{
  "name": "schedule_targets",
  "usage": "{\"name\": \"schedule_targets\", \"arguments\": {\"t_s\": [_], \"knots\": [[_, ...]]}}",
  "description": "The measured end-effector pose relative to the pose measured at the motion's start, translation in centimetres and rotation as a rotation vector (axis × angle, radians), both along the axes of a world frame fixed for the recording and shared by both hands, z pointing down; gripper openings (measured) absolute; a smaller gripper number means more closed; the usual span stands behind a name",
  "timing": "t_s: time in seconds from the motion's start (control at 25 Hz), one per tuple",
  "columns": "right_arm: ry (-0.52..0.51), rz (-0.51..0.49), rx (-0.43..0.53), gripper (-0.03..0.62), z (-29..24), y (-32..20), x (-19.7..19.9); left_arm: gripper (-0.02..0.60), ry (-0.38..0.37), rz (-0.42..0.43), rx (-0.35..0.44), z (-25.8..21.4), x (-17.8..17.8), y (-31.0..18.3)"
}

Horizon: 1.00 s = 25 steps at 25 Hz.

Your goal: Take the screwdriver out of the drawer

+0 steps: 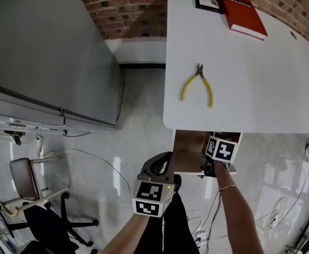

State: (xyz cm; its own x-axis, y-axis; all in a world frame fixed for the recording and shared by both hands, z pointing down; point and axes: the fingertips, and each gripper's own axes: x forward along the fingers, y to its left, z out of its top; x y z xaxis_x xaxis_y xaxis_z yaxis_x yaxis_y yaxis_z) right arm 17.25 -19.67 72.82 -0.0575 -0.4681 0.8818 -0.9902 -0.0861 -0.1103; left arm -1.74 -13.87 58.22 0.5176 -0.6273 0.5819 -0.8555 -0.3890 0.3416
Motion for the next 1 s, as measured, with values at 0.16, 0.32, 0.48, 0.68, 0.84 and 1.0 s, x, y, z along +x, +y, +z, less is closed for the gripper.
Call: {"name": "schedule_targets", "arguments": {"t_s": [0.16, 0.32, 0.48, 0.68, 0.84, 1.0], "knots": [[0.010, -0.008, -0.031, 0.114, 1.1, 0.0, 0.1, -0.008, -0.007, -0.002, 0.002, -0.1, -0.2, -0.3], [0.015, -0.008, -0.042, 0.114, 1.9, 0.0, 0.5, -0.008, -0.013, -0.011, -0.003, 0.1, -0.2, -0.6], [0.044, -0.021, -0.053, 0.114, 2.8, 0.3, 1.1, -0.008, -0.016, -0.013, -0.004, 0.3, -0.2, -1.0], [0.085, -0.042, -0.060, 0.114, 3.4, 0.1, 1.5, -0.008, -0.019, -0.023, -0.003, 0.4, -0.3, -1.4], [0.109, -0.052, -0.075, 0.114, 3.5, 0.1, 1.5, -0.008, -0.018, -0.024, -0.005, 0.5, 0.0, -1.6], [0.146, -0.062, -0.091, 0.114, 3.6, 0.0, 1.5, -0.008, -0.023, -0.024, -0.004, 0.6, 0.0, -1.7]]}}
